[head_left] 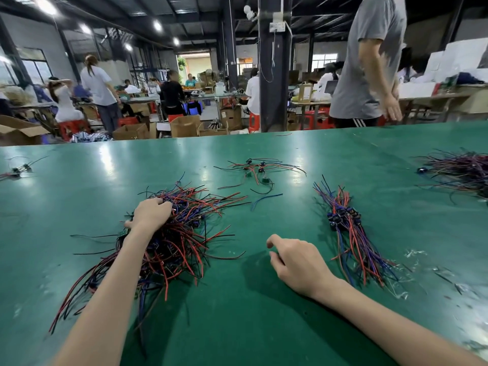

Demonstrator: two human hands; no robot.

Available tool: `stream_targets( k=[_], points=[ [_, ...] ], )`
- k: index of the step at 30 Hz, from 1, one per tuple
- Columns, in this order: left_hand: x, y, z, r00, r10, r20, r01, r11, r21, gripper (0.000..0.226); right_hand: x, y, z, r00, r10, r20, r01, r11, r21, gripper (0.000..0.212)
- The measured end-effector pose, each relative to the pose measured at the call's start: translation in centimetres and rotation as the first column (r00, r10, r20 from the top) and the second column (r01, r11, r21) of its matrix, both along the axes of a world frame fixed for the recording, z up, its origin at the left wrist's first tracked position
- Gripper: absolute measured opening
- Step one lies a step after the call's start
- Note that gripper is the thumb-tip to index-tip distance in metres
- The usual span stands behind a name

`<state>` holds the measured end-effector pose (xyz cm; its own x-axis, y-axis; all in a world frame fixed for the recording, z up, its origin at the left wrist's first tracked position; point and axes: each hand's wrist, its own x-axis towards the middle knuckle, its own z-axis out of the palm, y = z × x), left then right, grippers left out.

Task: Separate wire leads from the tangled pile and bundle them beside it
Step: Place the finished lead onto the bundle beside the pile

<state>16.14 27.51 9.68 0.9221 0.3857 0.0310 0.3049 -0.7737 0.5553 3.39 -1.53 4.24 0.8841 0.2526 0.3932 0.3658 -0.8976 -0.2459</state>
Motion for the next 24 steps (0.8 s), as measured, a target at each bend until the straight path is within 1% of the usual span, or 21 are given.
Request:
stream_targets(
  k=[3,5,7,8,10,11,13,15,17,19,21,23,24],
  points=[
    [0.1,-0.1,-0.3,0.998,0.017,-0.059,-0.011,0.996,0.094,0.044,0.0,0.1,0.1,1.000,0.000,-0.002,0.000,1.000,-0.003,0.024],
    [0.2,-0.1,-0.4,0.998,0.034,-0.047,-0.030,0.996,0.081,0.040,-0.1,0.1,0.1,1.000,0.000,-0.004,0.000,1.000,-0.004,0.024],
    [0.2,0.1,-0.1,0.999,0.052,0.006,-0.052,0.999,-0.010,0.033,-0.1,0.0,0.2,1.000,-0.002,-0.004,0.002,1.000,-0.005,0.024],
    [0.1,0.2,0.1,0.997,0.058,0.060,-0.053,0.995,-0.081,0.030,-0.1,0.0,0.2,1.000,-0.003,-0.006,0.003,1.000,-0.004,0.024],
    [0.0,0.2,0.8,0.972,0.081,0.219,-0.020,0.964,-0.266,0.029,-0.1,0.1,0.2,1.000,-0.002,-0.009,0.002,1.000,0.000,0.024],
    [-0.2,0.0,1.3,0.949,0.113,0.296,0.002,0.932,-0.362,0.031,-0.1,0.1,0.3,1.000,-0.001,-0.007,0.001,1.000,0.004,0.024],
    [-0.6,-0.3,2.8,0.887,0.214,0.408,0.038,0.849,-0.528,0.032,-0.1,0.1,0.2,1.000,0.002,0.003,-0.002,1.000,0.010,0.023],
    [-1.2,-0.7,4.6,0.822,0.317,0.473,0.082,0.756,-0.649,0.029,-0.1,0.0,0.1,1.000,0.001,0.017,-0.001,1.000,0.019,0.023],
    [-2.2,-1.3,6.6,0.778,0.371,0.507,0.199,0.620,-0.759,0.020,0.0,0.0,0.0,1.000,-0.007,0.028,0.006,0.999,0.035,0.021],
    [-3.7,-2.1,8.6,0.775,0.341,0.532,0.355,0.462,-0.813,0.010,0.0,0.0,0.0,0.999,-0.027,0.035,0.024,0.996,0.086,0.017],
    [-5.2,-3.3,10.3,0.787,0.270,0.554,0.479,0.298,-0.826,0.014,0.2,-0.1,0.1,0.998,-0.066,0.025,0.060,0.983,0.174,0.011],
    [-6.4,-4.8,11.2,0.819,0.174,0.547,0.523,0.166,-0.836,0.021,0.4,-0.3,0.2,0.994,-0.108,-0.024,0.110,0.939,0.327,0.006],
    [-6.9,-5.7,11.4,0.841,0.118,0.528,0.518,0.109,-0.849,0.025,0.5,-0.5,0.3,0.991,-0.115,-0.064,0.131,0.893,0.430,0.005]
  ],
)
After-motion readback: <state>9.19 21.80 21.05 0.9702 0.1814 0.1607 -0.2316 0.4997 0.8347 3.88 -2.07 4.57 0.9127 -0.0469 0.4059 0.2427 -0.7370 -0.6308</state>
